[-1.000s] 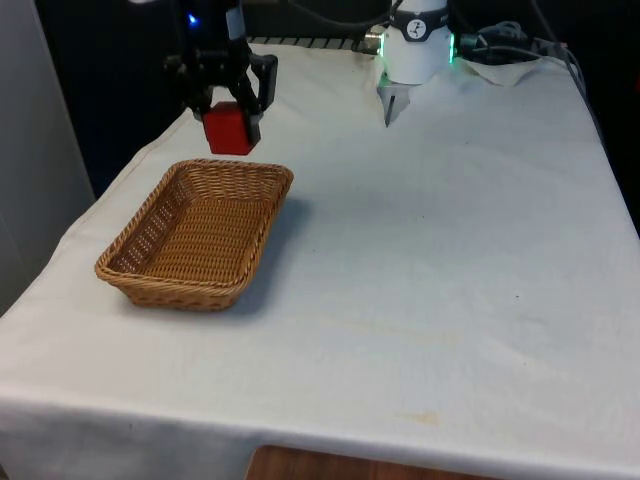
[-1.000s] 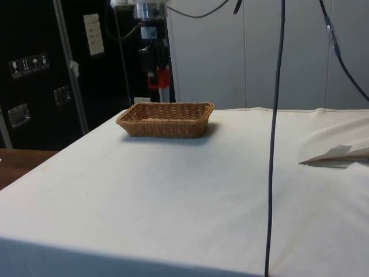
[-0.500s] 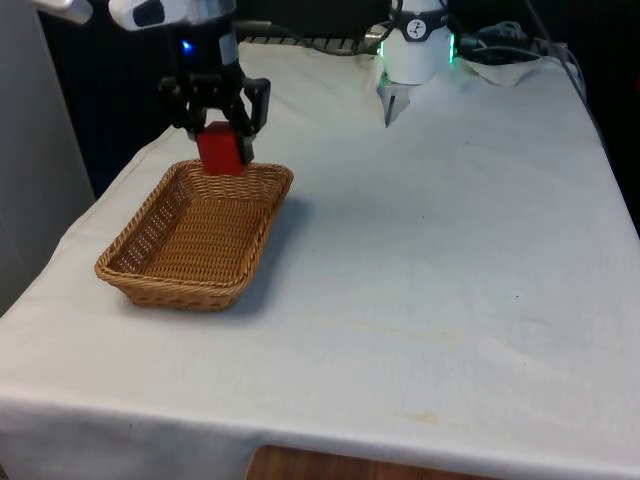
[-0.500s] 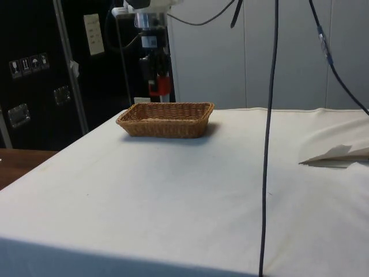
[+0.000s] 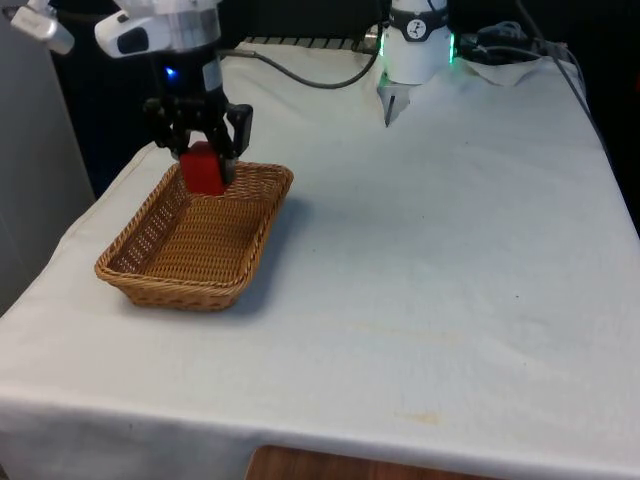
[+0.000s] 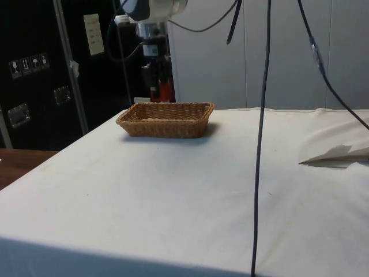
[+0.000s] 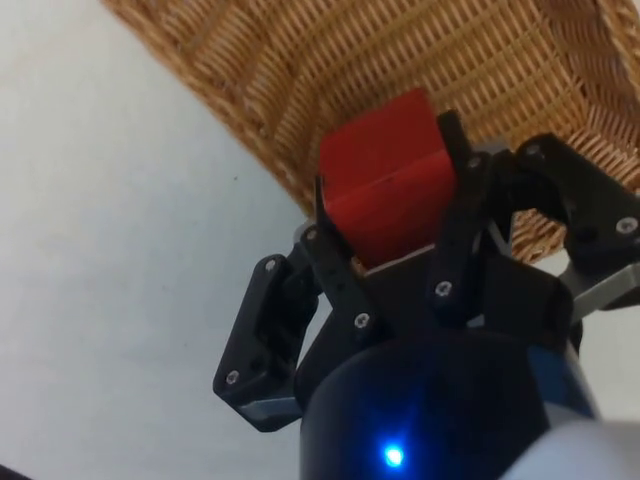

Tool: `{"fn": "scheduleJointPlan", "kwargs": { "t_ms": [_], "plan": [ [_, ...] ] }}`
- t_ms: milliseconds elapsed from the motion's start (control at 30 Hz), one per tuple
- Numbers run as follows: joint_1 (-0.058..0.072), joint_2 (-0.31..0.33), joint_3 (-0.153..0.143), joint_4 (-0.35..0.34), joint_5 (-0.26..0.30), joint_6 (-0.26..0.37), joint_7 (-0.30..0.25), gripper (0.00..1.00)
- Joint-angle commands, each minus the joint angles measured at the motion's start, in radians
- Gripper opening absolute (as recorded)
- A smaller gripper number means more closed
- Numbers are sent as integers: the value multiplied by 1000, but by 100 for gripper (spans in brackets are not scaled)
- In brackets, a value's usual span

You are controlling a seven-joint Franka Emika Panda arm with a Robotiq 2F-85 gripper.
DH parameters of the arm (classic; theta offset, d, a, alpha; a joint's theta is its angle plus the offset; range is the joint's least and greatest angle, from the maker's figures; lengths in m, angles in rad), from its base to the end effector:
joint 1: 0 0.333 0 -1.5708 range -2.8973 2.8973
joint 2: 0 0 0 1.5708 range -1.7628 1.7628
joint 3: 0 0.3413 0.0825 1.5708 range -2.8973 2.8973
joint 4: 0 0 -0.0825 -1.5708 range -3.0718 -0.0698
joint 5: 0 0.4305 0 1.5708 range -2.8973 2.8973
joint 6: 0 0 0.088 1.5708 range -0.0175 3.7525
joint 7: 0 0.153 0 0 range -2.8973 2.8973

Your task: Pick up the cube and place it into the basket.

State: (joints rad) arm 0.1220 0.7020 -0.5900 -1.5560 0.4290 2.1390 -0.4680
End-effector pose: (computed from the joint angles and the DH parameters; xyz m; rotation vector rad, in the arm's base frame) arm 0.7073 -0.2600 0.2352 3.1233 -0.1858 0.0160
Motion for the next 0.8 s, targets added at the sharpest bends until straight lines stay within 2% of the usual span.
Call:
{"fn": "scheduleJointPlan", "kwargs": {
  "t_ms": [0,167,200,233,433,467,533,733,767],
  "plan": [
    [-11,10,5,12,7,-4,-7,0],
    [-18,47,-12,40,32,-4,-21,0],
    [-9,40,-17,30,26,0,-17,0],
    [-18,52,-14,44,35,-4,-22,0],
    [-20,77,-19,63,48,0,-22,0],
    [-14,73,-24,56,45,1,-21,0],
    [-21,87,-19,70,54,3,-21,0],
    [-20,109,-19,77,66,14,-21,0],
    [-15,101,-24,70,59,10,-21,0]
  ]
}}
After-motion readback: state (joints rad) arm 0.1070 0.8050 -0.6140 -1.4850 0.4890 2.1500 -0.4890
